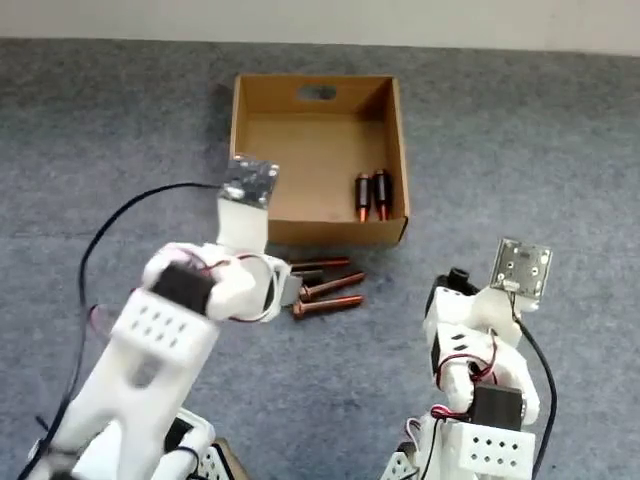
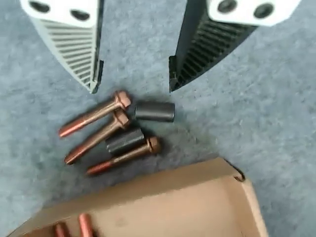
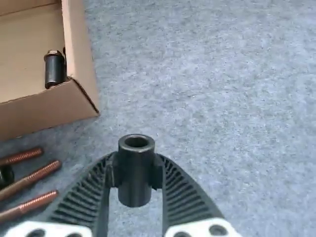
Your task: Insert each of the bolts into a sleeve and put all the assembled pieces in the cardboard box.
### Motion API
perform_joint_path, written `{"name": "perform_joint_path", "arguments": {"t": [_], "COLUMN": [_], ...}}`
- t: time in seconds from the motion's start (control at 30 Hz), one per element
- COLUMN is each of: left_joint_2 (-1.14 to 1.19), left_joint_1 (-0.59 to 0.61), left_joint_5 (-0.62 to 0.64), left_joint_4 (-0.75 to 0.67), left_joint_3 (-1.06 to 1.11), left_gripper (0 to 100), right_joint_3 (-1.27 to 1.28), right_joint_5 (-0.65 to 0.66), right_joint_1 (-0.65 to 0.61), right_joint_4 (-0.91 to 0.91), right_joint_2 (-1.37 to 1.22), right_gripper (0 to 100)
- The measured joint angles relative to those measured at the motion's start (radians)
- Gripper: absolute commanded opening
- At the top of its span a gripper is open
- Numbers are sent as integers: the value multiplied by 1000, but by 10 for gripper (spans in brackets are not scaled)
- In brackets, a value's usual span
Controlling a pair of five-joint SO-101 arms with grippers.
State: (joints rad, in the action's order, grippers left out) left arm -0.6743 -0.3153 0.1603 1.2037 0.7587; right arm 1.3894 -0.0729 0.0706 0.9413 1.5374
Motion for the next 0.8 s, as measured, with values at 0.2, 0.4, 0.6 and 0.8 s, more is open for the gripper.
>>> {"name": "perform_joint_path", "arguments": {"t": [0.2, 0.4, 0.6, 0.8], "left_joint_2": [281, 342, 342, 345], "left_joint_1": [-66, -63, -144, -163], "left_joint_5": [3, 34, 190, 209], "left_joint_4": [25, -32, -74, -74], "left_joint_3": [-40, -55, -55, -55], "left_gripper": [231, 232, 230, 228], "right_joint_3": [2, 2, 2, 2], "right_joint_5": [0, 0, 0, 0], "right_joint_1": [-2, -2, -2, -2], "right_joint_4": [0, 0, 0, 0], "right_joint_2": [0, 6, 6, 6], "right_gripper": [5, 5, 5, 5]}}
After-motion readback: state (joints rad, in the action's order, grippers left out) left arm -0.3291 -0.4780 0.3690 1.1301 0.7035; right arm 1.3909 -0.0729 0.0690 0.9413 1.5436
